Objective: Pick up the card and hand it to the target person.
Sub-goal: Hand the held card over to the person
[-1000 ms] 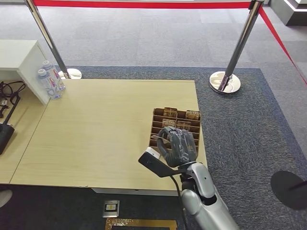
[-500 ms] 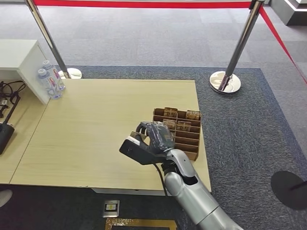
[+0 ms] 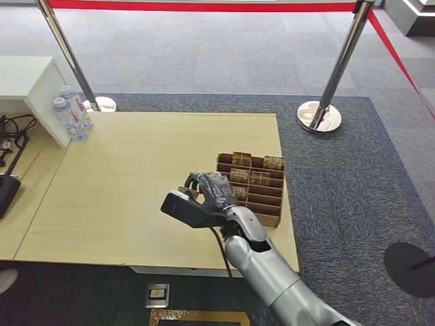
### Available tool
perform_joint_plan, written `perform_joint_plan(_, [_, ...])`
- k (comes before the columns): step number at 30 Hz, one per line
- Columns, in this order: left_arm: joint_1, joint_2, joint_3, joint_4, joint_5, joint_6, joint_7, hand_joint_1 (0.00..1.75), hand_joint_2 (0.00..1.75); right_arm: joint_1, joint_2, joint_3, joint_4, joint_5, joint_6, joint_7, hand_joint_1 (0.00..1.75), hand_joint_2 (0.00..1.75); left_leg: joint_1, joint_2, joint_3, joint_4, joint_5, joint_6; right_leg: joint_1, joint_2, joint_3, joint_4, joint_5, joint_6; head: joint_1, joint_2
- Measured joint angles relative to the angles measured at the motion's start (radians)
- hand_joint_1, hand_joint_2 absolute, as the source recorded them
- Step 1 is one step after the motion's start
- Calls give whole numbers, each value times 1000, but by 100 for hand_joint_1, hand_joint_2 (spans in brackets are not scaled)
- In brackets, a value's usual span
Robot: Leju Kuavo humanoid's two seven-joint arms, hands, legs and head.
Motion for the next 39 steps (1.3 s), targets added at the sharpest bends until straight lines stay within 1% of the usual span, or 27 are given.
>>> perform_joint_plan(2, [1,0,0,0,2,1,2,0,0,-36,24,5,65,-16,0,-9,18,175,0,0,0,0,0,0,0,0,0,0,0,0,0,0])
perform_joint_plan(3, [1,0,0,0,3,1,4,0,0,-54,37,7,97,-22,-1,-13,1,175,0,0,0,0,0,0,0,0,0,0,0,0,0,0])
perform_joint_plan(5, [1,0,0,0,8,4,7,0,0,-84,61,13,150,-32,-4,-21,0,175,0,0,0,0,0,0,0,0,0,0,0,0,0,0])
perform_joint_plan(9, [3,0,2,0,19,18,7,0,0,-125,107,30,218,-60,-7,-40,0,0,0,0,-1,0,0,0,0,0,-1,0,0,0,0,0])
perform_joint_plan(12, [8,0,6,0,24,25,0,0,0,-143,127,52,241,-89,-14,-48,0,0,0,0,-1,0,0,0,0,0,-1,0,0,0,0,0])
perform_joint_plan(17, [13,0,13,0,26,31,-10,0,0,-149,143,81,265,-109,-48,-58,0,0,0,0,-1,0,0,0,0,0,-1,0,0,0,0,0])
perform_joint_plan(25, [16,0,14,0,23,33,-10,0,0,-148,145,97,276,-106,-82,-63,0,0,0,0,-1,0,0,0,0,0,-2,0,0,0,0,0])
perform_joint_plan(28, [18,0,17,0,25,35,-12,0,0,-143,139,98,261,-87,-135,-67,0,0,0,0,-1,0,0,0,0,0,-2,0,0,0,0,0])
perform_joint_plan(30, [21,0,20,0,27,37,-19,0,0,-133,125,98,226,-25,-211,-46,0,0,0,0,-1,0,0,0,0,0,-2,0,0,0,0,0])
perform_joint_plan(31, [23,0,21,0,29,38,-24,0,0,-124,113,98,201,31,-262,-21,0,0,0,0,-1,0,0,0,0,0,-2,0,0,0,0,0])
perform_joint_plan(33, [27,0,25,0,33,39,-35,0,0,-94,77,92,133,180,-371,44,0,0,0,0,-1,0,0,0,0,0,-2,-1,0,0,0,0])
perform_joint_plan(35, [31,0,32,0,36,39,-42,0,0,-43,33,68,50,319,-451,91,0,0,0,0,-1,0,0,0,0,0,-2,-1,0,0,0,0])
perform_joint_plan(37, [35,0,39,0,38,38,-44,0,0,27,-9,16,-48,416,-486,99,0,0,0,-1,-2,0,-1,1,0,0,-2,-2,0,0,0,0])
perform_joint_plan(39, [39,0,45,1,41,37,-48,0,0,115,-45,-69,-173,483,-499,72,0,0,0,-1,-2,0,-1,1,0,0,-2,-2,0,0,0,0])
